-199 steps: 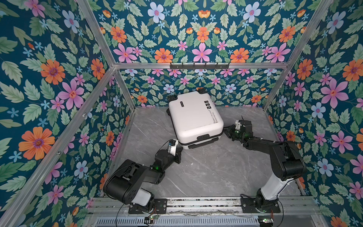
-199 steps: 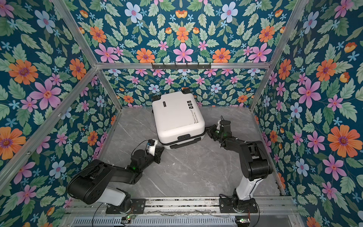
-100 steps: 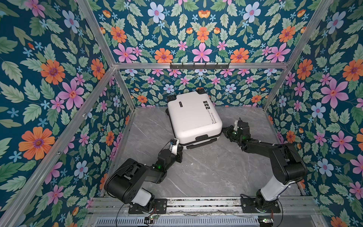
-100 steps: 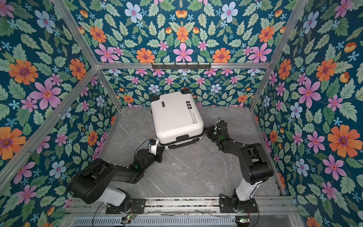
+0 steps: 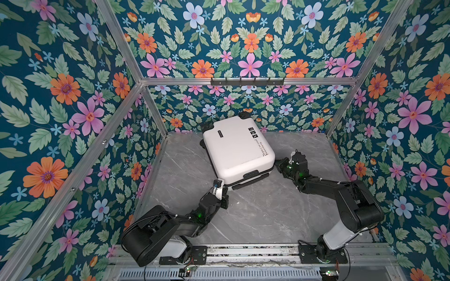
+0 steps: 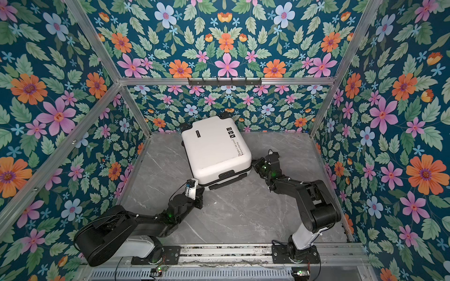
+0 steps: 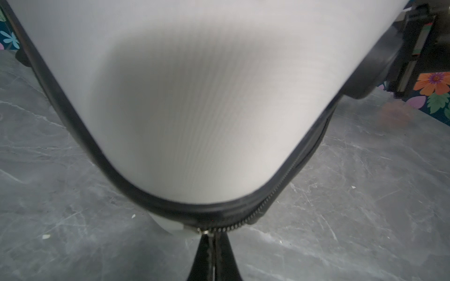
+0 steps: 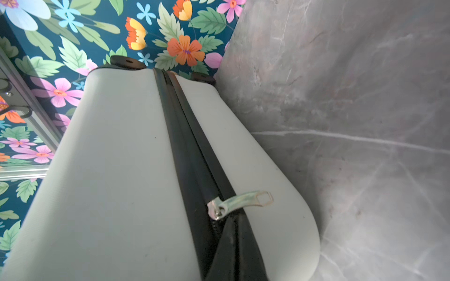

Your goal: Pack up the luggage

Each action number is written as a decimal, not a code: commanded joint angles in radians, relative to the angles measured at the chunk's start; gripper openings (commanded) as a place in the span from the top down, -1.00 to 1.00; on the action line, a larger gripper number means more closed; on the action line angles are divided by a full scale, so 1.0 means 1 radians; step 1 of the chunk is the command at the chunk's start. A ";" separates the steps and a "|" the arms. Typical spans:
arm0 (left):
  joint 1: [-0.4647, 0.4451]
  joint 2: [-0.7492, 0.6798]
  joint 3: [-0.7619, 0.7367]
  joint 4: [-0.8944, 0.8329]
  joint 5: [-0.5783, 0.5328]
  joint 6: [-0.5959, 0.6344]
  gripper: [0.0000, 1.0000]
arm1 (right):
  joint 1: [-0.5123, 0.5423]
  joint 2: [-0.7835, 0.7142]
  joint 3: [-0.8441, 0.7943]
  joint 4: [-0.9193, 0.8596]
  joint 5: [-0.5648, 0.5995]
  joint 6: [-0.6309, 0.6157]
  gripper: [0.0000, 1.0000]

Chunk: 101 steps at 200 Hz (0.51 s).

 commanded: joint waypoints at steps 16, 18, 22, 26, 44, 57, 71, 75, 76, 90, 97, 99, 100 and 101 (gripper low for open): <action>-0.003 -0.034 0.013 0.134 0.037 0.045 1.00 | -0.028 -0.011 0.031 -0.079 -0.225 -0.008 0.27; -0.003 -0.034 0.012 0.134 0.036 0.046 1.00 | -0.033 -0.014 0.031 -0.083 -0.226 -0.007 0.20; -0.003 -0.035 0.013 0.134 0.035 0.047 1.00 | -0.040 -0.021 0.027 -0.088 -0.225 -0.007 0.09; -0.003 -0.038 0.014 0.133 0.034 0.048 1.00 | -0.047 -0.033 0.021 -0.095 -0.220 -0.007 0.00; -0.003 -0.045 0.019 0.124 0.036 0.052 1.00 | -0.072 -0.104 -0.024 -0.124 -0.189 -0.015 -0.76; -0.002 -0.050 0.031 0.114 0.038 0.058 1.00 | -0.081 -0.156 -0.067 -0.131 -0.178 -0.016 -0.77; -0.002 -0.053 0.043 0.103 0.042 0.065 1.00 | -0.072 -0.209 -0.119 -0.118 -0.179 -0.017 -0.61; -0.002 -0.055 0.047 0.100 0.041 0.066 1.00 | -0.063 -0.223 -0.134 -0.109 -0.175 -0.018 -0.55; -0.002 -0.056 0.049 0.099 0.041 0.066 1.00 | -0.060 -0.226 -0.138 -0.107 -0.174 -0.018 -0.53; -0.001 -0.060 0.061 0.092 0.043 0.071 1.00 | 0.001 -0.262 -0.176 -0.102 -0.147 -0.022 -0.31; -0.001 -0.063 0.068 0.086 0.045 0.073 1.00 | 0.043 -0.272 -0.189 -0.103 -0.130 -0.029 -0.22; -0.001 -0.065 0.069 0.084 0.046 0.074 1.00 | 0.054 -0.275 -0.192 -0.103 -0.124 -0.031 -0.21; -0.001 -0.065 0.070 0.083 0.047 0.075 1.00 | 0.060 -0.276 -0.193 -0.103 -0.122 -0.032 -0.20; -0.001 -0.066 0.071 0.082 0.047 0.075 1.00 | 0.066 -0.277 -0.195 -0.103 -0.119 -0.032 -0.20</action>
